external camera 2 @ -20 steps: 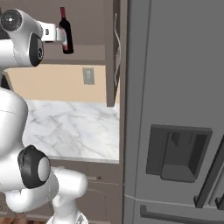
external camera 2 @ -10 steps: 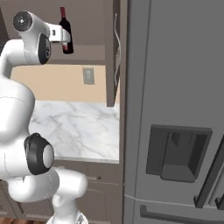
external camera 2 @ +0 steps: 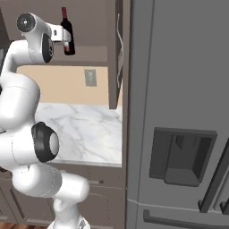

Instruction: Open the cabinet directly in front. Then move the wine and the mug to the dining counter with the jar on it.

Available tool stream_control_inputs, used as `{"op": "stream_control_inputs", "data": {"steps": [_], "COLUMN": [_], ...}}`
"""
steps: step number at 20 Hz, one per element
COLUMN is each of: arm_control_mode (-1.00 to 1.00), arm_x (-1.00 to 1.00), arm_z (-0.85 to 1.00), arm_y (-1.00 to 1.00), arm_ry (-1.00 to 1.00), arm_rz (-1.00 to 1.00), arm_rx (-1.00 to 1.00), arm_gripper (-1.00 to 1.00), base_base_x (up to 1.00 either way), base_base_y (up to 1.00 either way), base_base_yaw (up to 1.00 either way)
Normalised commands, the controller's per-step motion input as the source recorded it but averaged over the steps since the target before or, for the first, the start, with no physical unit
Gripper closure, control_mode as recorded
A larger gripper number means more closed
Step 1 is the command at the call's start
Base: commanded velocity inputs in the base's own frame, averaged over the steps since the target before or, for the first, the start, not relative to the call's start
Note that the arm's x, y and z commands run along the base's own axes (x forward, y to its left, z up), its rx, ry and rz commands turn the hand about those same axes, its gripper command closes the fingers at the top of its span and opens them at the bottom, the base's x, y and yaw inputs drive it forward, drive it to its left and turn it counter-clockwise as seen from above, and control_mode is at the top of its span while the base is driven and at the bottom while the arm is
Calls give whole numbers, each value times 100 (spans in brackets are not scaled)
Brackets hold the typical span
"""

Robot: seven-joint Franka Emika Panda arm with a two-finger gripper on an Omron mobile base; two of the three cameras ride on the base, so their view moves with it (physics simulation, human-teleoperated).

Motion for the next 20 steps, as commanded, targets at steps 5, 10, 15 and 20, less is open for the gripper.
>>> {"op": "stream_control_inputs", "data": {"steps": [5,10,15,20], "arm_control_mode": [-100,-100,-100,-100], "arm_x": [48,45,32,27], "arm_z": [0,0,0,0], "arm_y": [1,0,0,0], "arm_ry": [0,0,0,0], "arm_rz": [0,0,0,0], "arm_rx": [0,0,0,0], "arm_gripper": [-100,-100,-100,-100], "base_base_x": [0,0,0,0], "base_base_y": [0,0,0,0], "base_base_yaw": [0,0,0,0]}}
